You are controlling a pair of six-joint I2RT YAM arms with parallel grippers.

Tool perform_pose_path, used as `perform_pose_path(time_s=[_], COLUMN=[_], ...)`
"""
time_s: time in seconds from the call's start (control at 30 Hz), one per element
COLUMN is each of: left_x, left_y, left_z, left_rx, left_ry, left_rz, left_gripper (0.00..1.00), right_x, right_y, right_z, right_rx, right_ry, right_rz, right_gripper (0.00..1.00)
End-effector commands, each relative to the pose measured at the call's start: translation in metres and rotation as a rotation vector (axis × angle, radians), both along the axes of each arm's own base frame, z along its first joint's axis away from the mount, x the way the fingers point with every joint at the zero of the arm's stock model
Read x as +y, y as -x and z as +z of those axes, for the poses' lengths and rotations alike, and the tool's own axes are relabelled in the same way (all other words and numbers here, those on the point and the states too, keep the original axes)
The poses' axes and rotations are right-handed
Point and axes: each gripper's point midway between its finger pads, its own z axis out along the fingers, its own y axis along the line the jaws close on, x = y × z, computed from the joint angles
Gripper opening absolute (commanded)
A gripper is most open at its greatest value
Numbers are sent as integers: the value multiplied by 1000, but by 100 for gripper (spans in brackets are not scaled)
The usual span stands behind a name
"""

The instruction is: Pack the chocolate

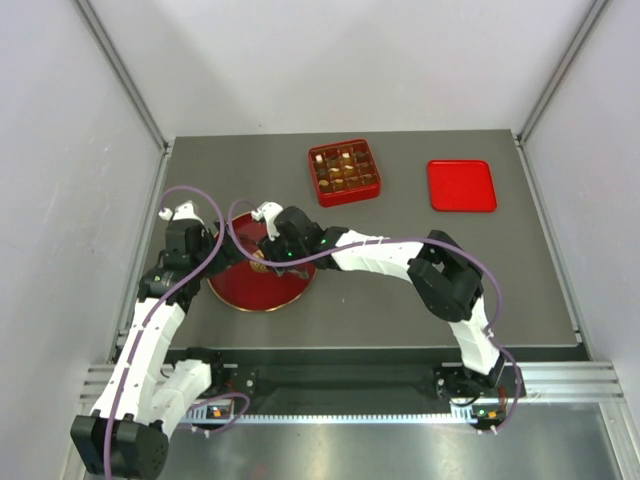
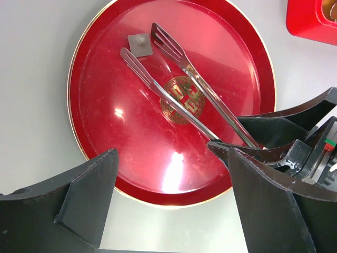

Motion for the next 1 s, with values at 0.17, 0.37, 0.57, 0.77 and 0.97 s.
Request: perform_pose_path(time_s=[0.17,0.37,0.57,0.77,0.97], left_x=[-1,-1,-1,-1,0], left_y=[-4,-4,-4,-4,-4], left_z=[12,12,12,12,12], left_rx=[-48,-46,-46,-47,-47], left_ry=[10,10,10,7,7], left_rz=[4,4,4,3,6], left_gripper=[89,89,89,89,89], right_x=[20,19,5,-20,-51], right_y=[-8,-7,-8,-7,-11], right_z=[20,27,50,79,82], right_rx=[-47,-48,-41,-60,-52], right_ry=[-63,-83,-147,-205,-210], right_rz=[-11,-9,-23,-38,-80], right_gripper=[43,36,35,34,34])
